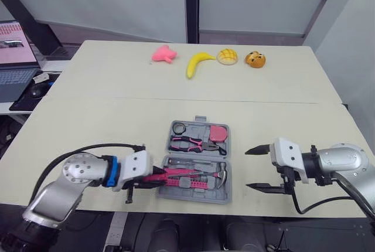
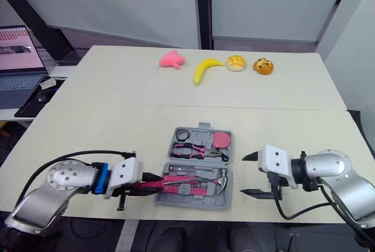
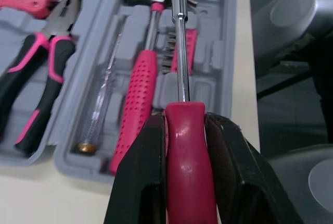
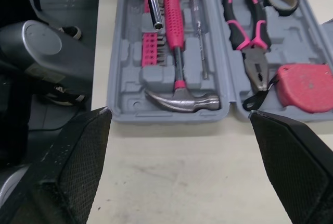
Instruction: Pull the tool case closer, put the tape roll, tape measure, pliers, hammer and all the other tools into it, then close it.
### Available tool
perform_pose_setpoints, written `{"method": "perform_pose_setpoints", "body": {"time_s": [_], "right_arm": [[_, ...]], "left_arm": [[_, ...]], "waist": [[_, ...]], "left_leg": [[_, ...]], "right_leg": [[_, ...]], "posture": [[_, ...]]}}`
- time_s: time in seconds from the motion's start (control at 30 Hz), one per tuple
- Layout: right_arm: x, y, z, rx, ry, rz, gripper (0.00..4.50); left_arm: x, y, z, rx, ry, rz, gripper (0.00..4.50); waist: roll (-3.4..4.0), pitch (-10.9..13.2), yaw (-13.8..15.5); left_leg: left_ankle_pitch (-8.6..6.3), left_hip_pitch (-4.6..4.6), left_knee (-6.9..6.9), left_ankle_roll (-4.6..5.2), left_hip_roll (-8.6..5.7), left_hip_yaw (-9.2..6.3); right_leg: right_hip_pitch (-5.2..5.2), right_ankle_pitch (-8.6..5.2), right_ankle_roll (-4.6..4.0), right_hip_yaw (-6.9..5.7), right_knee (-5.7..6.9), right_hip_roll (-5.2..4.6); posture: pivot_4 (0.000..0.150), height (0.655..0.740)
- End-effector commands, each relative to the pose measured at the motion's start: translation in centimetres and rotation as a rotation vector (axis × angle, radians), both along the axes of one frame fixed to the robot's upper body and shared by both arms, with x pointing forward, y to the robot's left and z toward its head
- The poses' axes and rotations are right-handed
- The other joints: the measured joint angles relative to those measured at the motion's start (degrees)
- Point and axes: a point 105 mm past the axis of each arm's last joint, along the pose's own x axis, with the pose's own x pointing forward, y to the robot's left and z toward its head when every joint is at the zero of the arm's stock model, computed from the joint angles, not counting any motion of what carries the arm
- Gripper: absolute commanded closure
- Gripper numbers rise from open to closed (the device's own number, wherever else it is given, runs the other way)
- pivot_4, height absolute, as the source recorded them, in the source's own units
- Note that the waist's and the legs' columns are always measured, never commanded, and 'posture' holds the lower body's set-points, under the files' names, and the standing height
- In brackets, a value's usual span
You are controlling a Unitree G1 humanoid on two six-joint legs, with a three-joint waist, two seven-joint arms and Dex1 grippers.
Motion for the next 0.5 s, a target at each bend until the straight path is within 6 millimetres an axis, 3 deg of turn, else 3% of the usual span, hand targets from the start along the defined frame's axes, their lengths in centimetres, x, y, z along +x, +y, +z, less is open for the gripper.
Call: {"method": "perform_pose_setpoints", "body": {"time_s": [0.03, 0.3, 0.5], "right_arm": [[-0.9, 0.0, 0.7, -0.014, -0.006, 0.03, 0.0], [-1.6, -0.6, 0.1, -0.048, 0.018, 0.025, 0.0], [-1.7, -0.9, -0.1, -0.061, 0.023, 0.022, 0.0]], "left_arm": [[-0.5, -1.8, -0.7, 0.044, 0.005, -0.08, 3.76], [-0.4, -4.9, -2.6, 0.072, 0.011, -0.103, 3.76], [0.1, -5.4, -2.6, 0.105, -0.023, -0.128, 3.76]], "waist": [[0.0, 0.0, 0.1], [-0.03, 0.0, 0.1], [-0.03, 0.0, 0.1]], "left_leg": [[0.0, -0.01, 0.0, 0.0, 0.0, 0.0], [0.0, -0.02, 0.04, 0.0, -0.02, -0.03], [0.01, -0.01, 0.08, 0.01, -0.02, -0.04]], "right_leg": [[0.0, 0.0, 0.0, 0.0, 0.0, 0.0], [0.01, 0.01, 0.0, -0.02, 0.02, 0.01], [0.03, 0.01, 0.01, -0.01, 0.06, 0.01]], "posture": [[0.15, 0.74], [0.15, 0.74], [0.15, 0.74]]}}
